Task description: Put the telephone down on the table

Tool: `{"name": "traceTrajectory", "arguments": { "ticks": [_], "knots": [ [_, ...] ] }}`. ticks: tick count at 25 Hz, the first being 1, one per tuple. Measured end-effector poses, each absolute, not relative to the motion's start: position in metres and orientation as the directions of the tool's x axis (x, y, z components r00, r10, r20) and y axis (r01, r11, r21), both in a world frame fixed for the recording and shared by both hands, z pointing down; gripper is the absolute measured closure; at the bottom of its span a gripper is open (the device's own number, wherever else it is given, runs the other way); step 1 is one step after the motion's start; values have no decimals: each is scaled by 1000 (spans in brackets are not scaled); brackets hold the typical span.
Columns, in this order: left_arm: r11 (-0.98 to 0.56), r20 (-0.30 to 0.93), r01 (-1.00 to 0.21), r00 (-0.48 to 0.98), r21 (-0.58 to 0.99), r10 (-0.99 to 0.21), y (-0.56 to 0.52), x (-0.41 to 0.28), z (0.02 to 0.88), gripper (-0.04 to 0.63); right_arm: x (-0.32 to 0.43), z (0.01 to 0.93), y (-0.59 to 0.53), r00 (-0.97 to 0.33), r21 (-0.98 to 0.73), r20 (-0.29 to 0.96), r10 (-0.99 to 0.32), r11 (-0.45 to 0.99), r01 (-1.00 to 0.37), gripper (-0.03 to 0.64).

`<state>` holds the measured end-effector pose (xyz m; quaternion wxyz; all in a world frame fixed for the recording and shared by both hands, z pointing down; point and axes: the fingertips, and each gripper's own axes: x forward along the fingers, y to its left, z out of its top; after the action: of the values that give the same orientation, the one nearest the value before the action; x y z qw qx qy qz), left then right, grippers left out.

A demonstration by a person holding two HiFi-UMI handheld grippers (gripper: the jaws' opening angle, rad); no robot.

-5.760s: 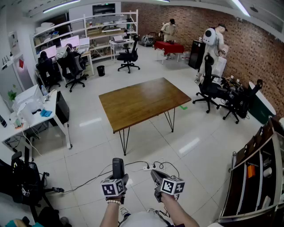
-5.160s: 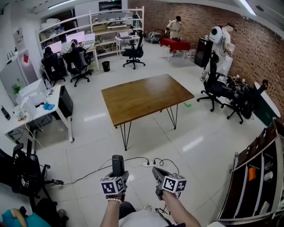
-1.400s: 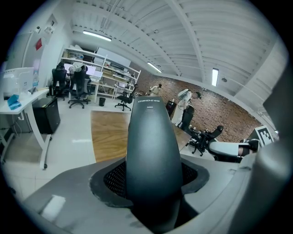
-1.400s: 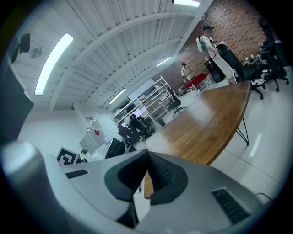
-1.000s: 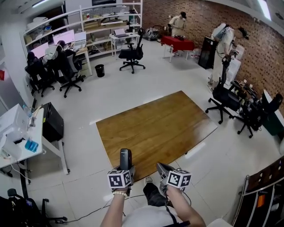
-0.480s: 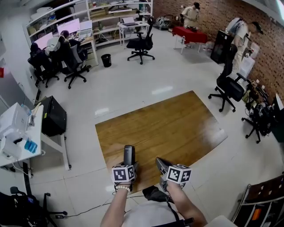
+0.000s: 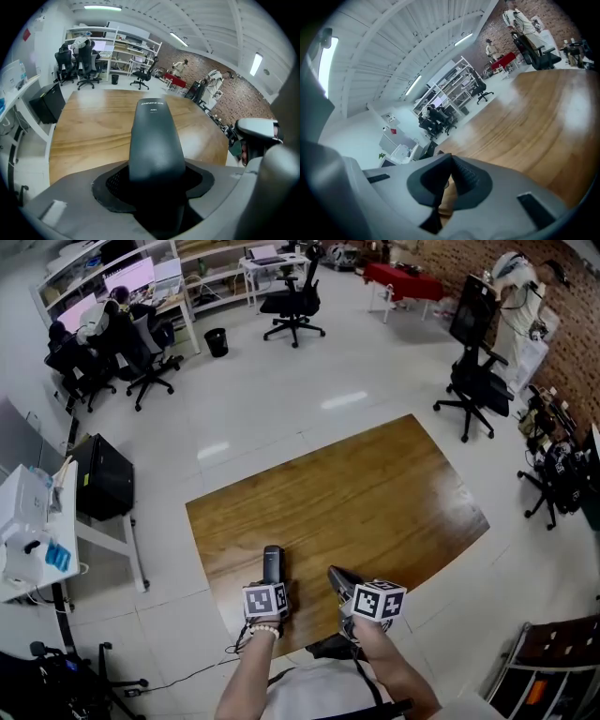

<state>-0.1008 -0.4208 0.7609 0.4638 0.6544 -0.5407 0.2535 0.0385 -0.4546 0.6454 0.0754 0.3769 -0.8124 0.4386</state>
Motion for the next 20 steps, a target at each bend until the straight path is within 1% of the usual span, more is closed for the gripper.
{"name": "traceTrajectory", "arguments": {
  "ticks": [4,9,13,20],
  "knots": [
    [43,863,-950,261,309,-433,-428,-103,780,321,42,656,-465,-707,-671,463,-534,311,-674,609],
    [66,906,-960,232,272,-355,-430,-105,800,321,43,669,-474,-710,-687,475,-520,286,-668,609],
    [72,921,-965,217,253,-325,-430,-106,810,321,33,674,-477,-723,-702,476,-501,279,-656,609],
    [65,934,-975,185,214,-306,-428,-105,814,319,34,681,-484,-725,-717,477,-497,257,-647,609]
  ]
}}
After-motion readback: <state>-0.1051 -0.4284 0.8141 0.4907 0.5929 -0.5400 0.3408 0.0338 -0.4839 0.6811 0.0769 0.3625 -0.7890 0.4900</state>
